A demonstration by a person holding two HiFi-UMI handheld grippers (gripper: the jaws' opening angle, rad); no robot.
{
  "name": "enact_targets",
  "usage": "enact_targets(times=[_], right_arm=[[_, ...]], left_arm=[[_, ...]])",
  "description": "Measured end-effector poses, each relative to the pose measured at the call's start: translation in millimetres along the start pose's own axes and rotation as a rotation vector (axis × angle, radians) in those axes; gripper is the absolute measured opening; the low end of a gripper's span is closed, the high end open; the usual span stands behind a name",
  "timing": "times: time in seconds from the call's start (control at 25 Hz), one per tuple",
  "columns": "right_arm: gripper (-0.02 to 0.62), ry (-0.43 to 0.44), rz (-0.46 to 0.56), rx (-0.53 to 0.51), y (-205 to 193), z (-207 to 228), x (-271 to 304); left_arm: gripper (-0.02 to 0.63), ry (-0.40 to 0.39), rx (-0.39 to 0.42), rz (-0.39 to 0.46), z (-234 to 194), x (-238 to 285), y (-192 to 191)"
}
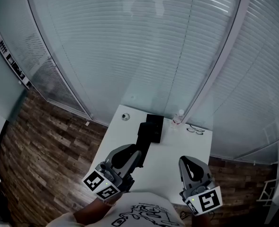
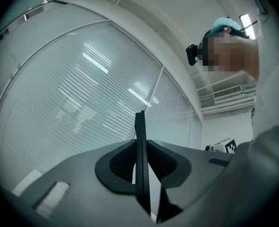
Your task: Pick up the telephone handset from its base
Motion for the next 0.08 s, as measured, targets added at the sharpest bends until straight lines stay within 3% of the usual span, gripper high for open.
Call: enact_targets(times=[0.08], right_arm=[[0.008,0.001,0.001,-0.001,0.9,0.4,0.7]], left_arm=[[0.061,-0.001,0.0,-0.001,0.0,0.6,0.1]])
Point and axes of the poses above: the fingertips, and each gripper's own axes: x forward along the fingers, z to its right, y out of its top, the point moved 3 cm from there along -x, backward along the fingers, and after that the axes turned 7 degrees about x, right-handed, at the moved point
